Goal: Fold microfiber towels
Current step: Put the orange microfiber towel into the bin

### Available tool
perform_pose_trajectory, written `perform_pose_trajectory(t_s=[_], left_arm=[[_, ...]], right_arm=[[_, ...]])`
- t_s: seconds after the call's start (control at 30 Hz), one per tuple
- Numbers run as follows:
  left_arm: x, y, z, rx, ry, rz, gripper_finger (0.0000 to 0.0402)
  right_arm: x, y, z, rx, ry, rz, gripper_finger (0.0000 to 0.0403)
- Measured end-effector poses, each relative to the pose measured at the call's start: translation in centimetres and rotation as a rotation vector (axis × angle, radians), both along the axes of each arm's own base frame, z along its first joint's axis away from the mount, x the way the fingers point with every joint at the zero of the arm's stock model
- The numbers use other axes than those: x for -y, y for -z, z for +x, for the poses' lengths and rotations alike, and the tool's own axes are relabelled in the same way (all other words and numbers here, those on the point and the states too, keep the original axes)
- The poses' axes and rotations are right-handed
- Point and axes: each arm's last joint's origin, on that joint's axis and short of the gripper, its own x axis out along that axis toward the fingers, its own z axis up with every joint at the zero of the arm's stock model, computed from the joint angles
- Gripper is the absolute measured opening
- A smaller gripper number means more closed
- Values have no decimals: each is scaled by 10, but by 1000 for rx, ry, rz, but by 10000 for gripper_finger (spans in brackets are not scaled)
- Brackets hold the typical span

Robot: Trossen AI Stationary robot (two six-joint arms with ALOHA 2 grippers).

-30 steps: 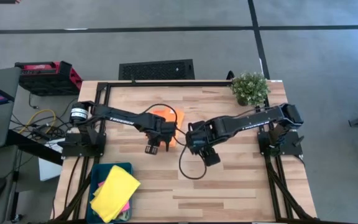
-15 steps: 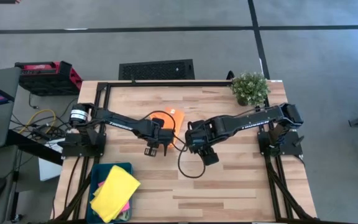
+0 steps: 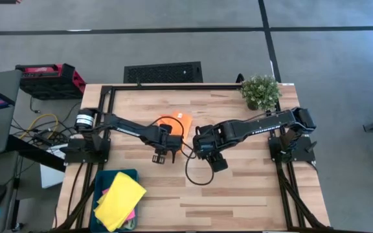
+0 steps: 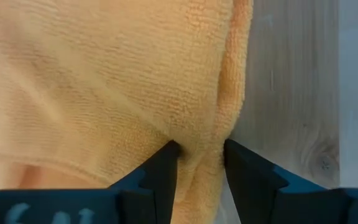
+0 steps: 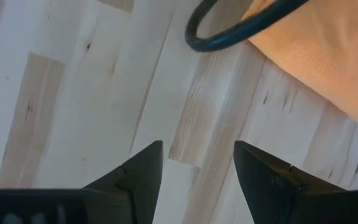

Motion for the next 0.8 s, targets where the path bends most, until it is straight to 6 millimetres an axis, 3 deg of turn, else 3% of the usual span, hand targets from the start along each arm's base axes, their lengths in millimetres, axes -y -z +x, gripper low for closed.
perform_pose_trajectory(t_s=[0.2,0.33,0.47,0.63,0.8], left_arm=[[3,17,3,-73,42,30,121],[7,16,1,-92,56,52,80],[7,10,-4,-113,40,39,12],[7,-1,-20,-185,-17,16,5],[14,-27,-37,-210,-106,-18,2]], right_arm=[[0,0,0,-1,3,1,221],[0,0,0,-2,2,0,221],[0,0,-1,-10,1,-1,221],[1,0,-4,-40,-1,-7,221],[1,-1,-5,-36,-1,-7,221]])
